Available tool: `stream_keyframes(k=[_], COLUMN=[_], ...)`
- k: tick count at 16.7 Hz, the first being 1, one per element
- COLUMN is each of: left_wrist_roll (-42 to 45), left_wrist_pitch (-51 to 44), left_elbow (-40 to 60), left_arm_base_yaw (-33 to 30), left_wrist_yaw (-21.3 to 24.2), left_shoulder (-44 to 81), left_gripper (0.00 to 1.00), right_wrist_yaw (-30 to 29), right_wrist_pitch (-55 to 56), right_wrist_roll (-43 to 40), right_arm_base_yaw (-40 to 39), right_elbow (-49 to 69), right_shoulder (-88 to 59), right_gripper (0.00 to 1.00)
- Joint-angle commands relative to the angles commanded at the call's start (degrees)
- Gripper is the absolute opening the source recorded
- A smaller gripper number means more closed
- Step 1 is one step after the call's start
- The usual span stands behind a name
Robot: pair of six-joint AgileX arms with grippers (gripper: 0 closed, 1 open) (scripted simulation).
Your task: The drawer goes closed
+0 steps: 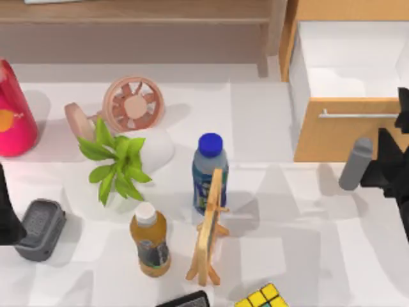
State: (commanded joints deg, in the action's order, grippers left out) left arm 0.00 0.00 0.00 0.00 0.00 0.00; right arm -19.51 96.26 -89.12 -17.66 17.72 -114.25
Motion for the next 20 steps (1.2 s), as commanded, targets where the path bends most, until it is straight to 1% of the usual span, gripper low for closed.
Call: stream_keyframes(k=[10, 11, 20], left_wrist_roll=[0.0, 0.0, 0.0], left_wrist_pitch=[0.0, 0.0, 0.0], left_elbow=[0.0, 0.0, 0.0], left_arm_base_yaw=[0.0, 0.0, 0.0], left_wrist_yaw=[0.0, 0.0, 0.0], left_shoulder=[0.0, 0.0, 0.0], left_gripper=[1.0, 1.0, 1.0], right_wrist_yaw=[0.0, 0.0, 0.0], right_wrist_pitch=[0.0, 0.0, -0.2], right_wrist_roll=[0.0, 0.0, 0.2], right_arm_base_yaw=[0.0, 0.0, 0.0], right_elbow=[0.0, 0.0, 0.1], right_shoulder=[0.0, 0.0, -0.1], right_gripper=[0.02, 0.0, 0.0])
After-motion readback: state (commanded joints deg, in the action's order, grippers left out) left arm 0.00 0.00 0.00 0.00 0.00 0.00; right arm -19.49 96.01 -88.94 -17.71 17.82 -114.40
